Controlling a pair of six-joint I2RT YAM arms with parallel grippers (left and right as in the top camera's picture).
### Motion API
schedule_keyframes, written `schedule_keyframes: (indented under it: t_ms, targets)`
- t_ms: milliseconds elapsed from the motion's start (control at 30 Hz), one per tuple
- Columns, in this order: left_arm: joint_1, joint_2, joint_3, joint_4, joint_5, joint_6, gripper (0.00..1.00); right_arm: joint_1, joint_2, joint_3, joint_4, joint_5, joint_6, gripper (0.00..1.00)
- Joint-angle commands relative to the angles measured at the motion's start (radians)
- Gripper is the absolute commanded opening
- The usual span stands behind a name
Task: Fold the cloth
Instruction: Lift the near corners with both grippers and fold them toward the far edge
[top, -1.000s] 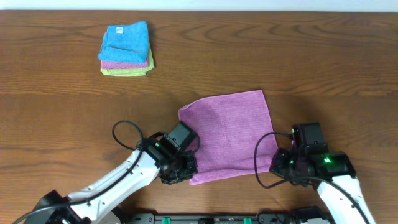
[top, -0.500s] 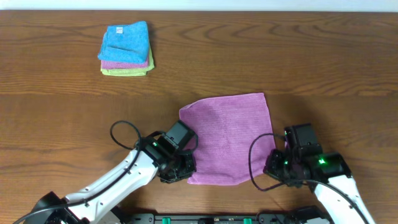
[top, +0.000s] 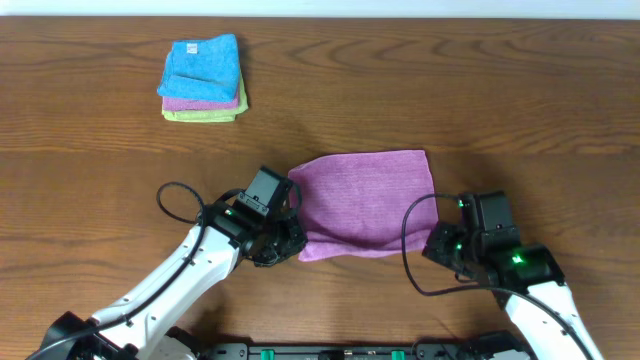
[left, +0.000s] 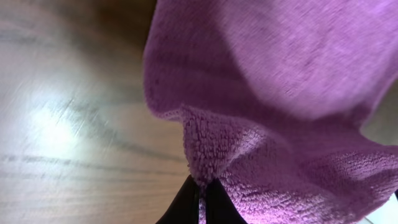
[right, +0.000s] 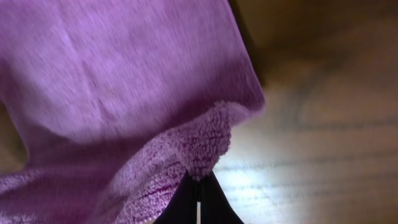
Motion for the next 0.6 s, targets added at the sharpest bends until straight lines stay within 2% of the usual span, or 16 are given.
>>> schedule_keyframes:
  t_ms: [0, 333, 567]
  targets:
    - [0.007, -0.006, 0.021, 0.012, -0.034, 0.0, 0.06, 0.009, -0.002, 0.017, 0.042, 0.059, -0.004, 0.02]
    - [0.007, -0.002, 0.021, 0.109, -0.187, -0.028, 0.06, 0.009, 0.135, 0.014, 0.206, 0.092, -0.006, 0.02]
    - [0.007, 0.011, 0.021, 0.174, -0.226, -0.027, 0.06, 0.009, 0.211, 0.014, 0.31, 0.092, -0.006, 0.01]
